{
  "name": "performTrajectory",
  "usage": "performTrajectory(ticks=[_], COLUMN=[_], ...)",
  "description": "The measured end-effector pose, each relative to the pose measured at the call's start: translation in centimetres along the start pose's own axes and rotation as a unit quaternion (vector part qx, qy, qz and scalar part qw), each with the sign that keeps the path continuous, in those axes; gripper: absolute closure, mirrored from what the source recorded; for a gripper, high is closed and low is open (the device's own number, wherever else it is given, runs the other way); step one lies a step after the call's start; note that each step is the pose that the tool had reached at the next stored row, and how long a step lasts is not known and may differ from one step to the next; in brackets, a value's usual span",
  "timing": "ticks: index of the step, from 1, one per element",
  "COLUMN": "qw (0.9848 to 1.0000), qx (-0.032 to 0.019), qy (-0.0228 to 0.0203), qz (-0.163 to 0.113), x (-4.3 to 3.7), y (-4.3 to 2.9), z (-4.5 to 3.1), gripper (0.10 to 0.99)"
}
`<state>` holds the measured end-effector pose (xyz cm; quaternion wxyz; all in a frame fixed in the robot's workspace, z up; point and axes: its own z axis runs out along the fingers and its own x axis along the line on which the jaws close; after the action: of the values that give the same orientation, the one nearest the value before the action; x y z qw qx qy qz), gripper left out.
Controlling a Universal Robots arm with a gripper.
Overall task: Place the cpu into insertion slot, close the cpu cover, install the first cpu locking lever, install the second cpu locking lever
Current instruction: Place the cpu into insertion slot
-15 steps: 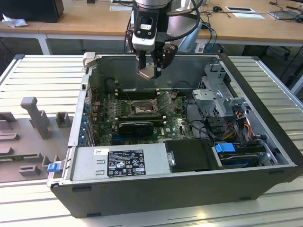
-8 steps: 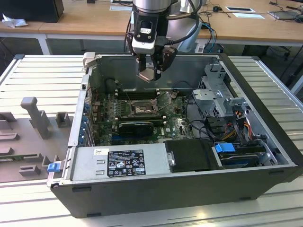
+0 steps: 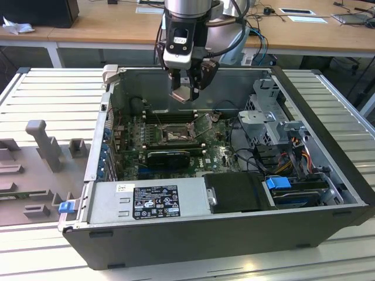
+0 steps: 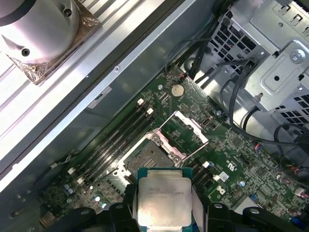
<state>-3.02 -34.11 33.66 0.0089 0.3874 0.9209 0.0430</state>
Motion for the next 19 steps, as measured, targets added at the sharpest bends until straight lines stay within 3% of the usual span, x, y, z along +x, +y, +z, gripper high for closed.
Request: performTrajectory(ticks=[15,19], qw=[1.0,1.0], qx=[-0.0001,0.0001], qy=[0.0,-0.0002], qz=[0.0,0.0], x=[-0.02,-0.02], y=[-0.08,-0.14], z=[0.88,1.54], gripper=[0.549,0.549])
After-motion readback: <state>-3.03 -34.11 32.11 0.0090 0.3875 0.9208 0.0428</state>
